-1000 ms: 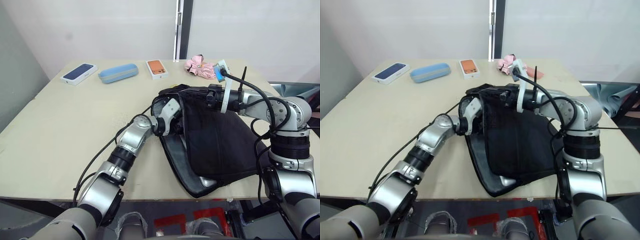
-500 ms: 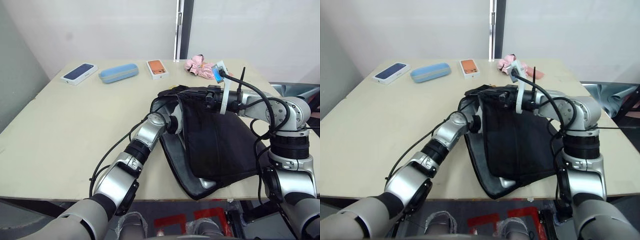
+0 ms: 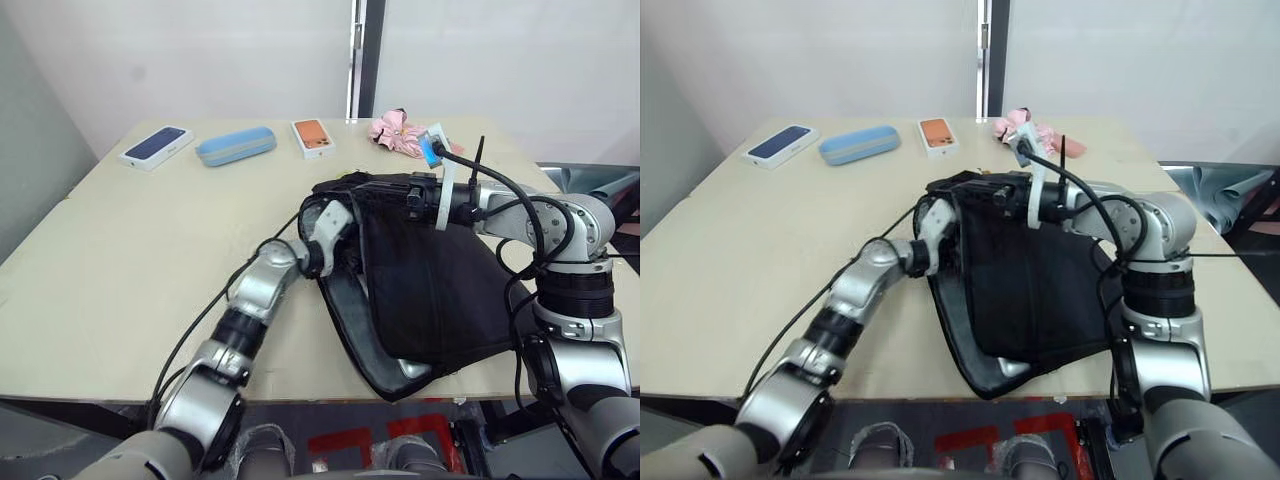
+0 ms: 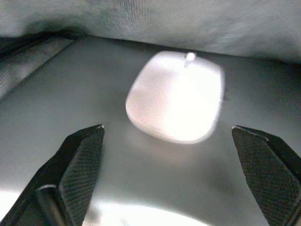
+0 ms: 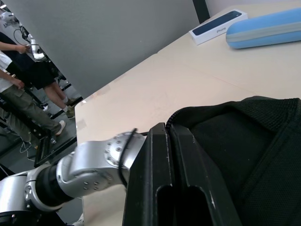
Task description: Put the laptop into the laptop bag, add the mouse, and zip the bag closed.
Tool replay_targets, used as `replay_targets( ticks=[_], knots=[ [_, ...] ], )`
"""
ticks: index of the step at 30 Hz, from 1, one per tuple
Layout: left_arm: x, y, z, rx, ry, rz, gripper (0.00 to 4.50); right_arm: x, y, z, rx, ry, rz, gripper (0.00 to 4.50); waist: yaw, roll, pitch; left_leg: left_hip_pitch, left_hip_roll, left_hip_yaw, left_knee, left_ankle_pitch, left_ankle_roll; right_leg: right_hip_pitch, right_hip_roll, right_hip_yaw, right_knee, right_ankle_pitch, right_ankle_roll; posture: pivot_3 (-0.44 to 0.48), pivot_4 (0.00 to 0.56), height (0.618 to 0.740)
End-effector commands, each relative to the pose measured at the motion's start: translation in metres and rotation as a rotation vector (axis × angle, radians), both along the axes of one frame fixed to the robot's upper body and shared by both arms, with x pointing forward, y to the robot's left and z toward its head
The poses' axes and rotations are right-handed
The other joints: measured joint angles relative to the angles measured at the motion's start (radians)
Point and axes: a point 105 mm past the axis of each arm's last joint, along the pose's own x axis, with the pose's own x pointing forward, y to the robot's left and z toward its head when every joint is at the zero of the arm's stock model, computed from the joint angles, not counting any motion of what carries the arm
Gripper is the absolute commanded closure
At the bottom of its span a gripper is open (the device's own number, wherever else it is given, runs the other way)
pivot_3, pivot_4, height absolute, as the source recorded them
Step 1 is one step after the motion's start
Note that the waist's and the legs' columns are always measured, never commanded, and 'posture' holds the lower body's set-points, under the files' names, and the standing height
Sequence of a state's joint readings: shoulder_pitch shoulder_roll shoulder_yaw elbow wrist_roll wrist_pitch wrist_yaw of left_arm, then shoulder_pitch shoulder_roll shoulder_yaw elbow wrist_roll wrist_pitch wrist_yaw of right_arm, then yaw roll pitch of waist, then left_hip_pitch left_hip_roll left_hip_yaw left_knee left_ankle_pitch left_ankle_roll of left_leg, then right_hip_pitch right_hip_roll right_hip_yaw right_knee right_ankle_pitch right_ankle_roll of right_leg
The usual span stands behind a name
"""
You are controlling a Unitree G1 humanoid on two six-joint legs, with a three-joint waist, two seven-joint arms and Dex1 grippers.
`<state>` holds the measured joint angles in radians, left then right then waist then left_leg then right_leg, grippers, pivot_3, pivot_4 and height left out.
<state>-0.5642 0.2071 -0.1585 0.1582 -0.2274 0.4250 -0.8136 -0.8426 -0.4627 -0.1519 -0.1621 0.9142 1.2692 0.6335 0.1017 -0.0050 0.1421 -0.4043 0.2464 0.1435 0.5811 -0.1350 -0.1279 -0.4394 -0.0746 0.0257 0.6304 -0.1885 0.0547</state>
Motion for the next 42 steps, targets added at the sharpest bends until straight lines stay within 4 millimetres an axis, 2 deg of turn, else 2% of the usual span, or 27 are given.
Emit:
replay_targets(
  ticks=[1, 6, 9, 12, 14, 21, 26, 32, 36, 39, 42],
  knots=[
    [-0.015, 0.022, 0.028, -0.058, -0.029, 0.008, 0.01, -0.007, 0.003, 0.02, 0.049, -0.089, 0.044, 4.5, 0.0, 0.0, 0.0, 0.0, 0.0, 0.0, 0.0, 0.0, 0.0, 0.0, 0.0, 0.0, 0.0, 0.0, 0.0, 0.0, 0.15, 0.74],
    [-0.039, 0.09, 0.035, 0.0, 0.028, 0.1, 0.01, -0.006, 0.016, -0.002, -0.039, -0.088, 0.075, 4.5, -0.009, 0.001, 0.001, 0.001, 0.0, 0.0, -0.001, -0.001, -0.001, 0.0, 0.0, 0.0, 0.0, 0.0, 0.0, 0.0, 0.15, 0.74],
    [-0.05, 0.128, 0.038, 0.05, 0.06, 0.157, 0.01, -0.015, 0.03, -0.02, -0.124, -0.094, 0.16, 4.5, -0.01, 0.001, 0.001, 0.001, 0.001, 0.0, -0.002, -0.001, -0.002, -0.001, 0.001, 0.0, -0.001, -0.001, 0.0, 0.0, 0.15, 0.74],
    [-0.056, 0.16, 0.044, 0.111, 0.063, 0.227, 0.01, -0.029, 0.038, -0.047, -0.242, -0.1, 0.284, 4.5, -0.003, 0.002, 0.001, 0.0, 0.001, 0.0, -0.003, -0.001, -0.002, -0.001, 0.001, -0.001, -0.002, -0.001, 0.0, 0.0, 0.15, 0.74],
    [-0.063, 0.171, 0.046, 0.135, 0.079, 0.245, 0.01, -0.033, 0.038, -0.06, -0.298, -0.099, 0.341, 4.5, -0.001, 0.002, 0.001, 0.0, 0.001, -0.001, -0.003, -0.001, -0.002, 0.001, 0.001, -0.002, -0.004, -0.001, 0.0, 0.0, 0.15, 0.74],
    [-0.081, 0.197, 0.045, 0.17, 0.126, 0.295, 0.01, -0.05, 0.034, -0.083, -0.371, -0.029, 0.506, 4.5, -0.008, 0.001, 0.001, 0.001, 0.001, -0.001, -0.003, -0.001, -0.002, 0.0, 0.001, -0.002, -0.002, -0.001, 0.0, 0.0, 0.15, 0.74],
    [-0.081, 0.209, 0.049, 0.19, 0.123, 0.322, 0.01, -0.053, 0.03, -0.087, -0.386, -0.034, 0.532, 4.5, -0.007, 0.001, 0.001, 0.001, 0.001, -0.001, -0.003, -0.001, -0.002, 0.0, 0.001, -0.001, -0.002, -0.001, 0.0, 0.0, 0.15, 0.74],
    [-0.073, 0.206, 0.055, 0.163, 0.118, 0.308, 0.0, -0.047, 0.024, -0.075, -0.356, -0.091, 0.467, 2.54, -0.006, 0.001, 0.001, 0.002, 0.001, -0.001, -0.001, -0.001, -0.002, 0.0, 0.001, -0.001, 0.0, -0.001, 0.0, 0.0, 0.15, 0.74],
    [-0.057, 0.198, 0.058, 0.074, 0.137, 0.276, 0.0, -0.057, 0.005, -0.052, -0.32, -0.139, 0.42, 1.14, 0.003, 0.001, 0.001, 0.002, 0.001, 0.0, 0.0, -0.001, -0.002, 0.001, 0.0, -0.001, 0.001, -0.001, -0.001, 0.0, 0.15, 0.74],
    [-0.039, 0.182, 0.056, 0.045, 0.132, 0.227, 0.0, -0.048, -0.013, -0.039, -0.332, -0.218, 0.301, 0.07, 0.003, 0.001, 0.0, 0.003, 0.001, 0.0, 0.0, -0.001, -0.002, 0.002, 0.0, 0.0, 0.001, -0.001, -0.001, 0.0, 0.15, 0.74],
    [-0.016, 0.158, 0.05, 0.026, 0.125, 0.165, 0.0, -0.044, -0.031, -0.026, -0.35, -0.271, 0.204, 0.03, 0.009, 0.001, 0.0, 0.005, 0.001, -0.001, 0.001, -0.001, -0.002, 0.004, 0.0, 0.0, 0.002, -0.001, -0.001, 0.0, 0.15, 0.74]
  ],
)
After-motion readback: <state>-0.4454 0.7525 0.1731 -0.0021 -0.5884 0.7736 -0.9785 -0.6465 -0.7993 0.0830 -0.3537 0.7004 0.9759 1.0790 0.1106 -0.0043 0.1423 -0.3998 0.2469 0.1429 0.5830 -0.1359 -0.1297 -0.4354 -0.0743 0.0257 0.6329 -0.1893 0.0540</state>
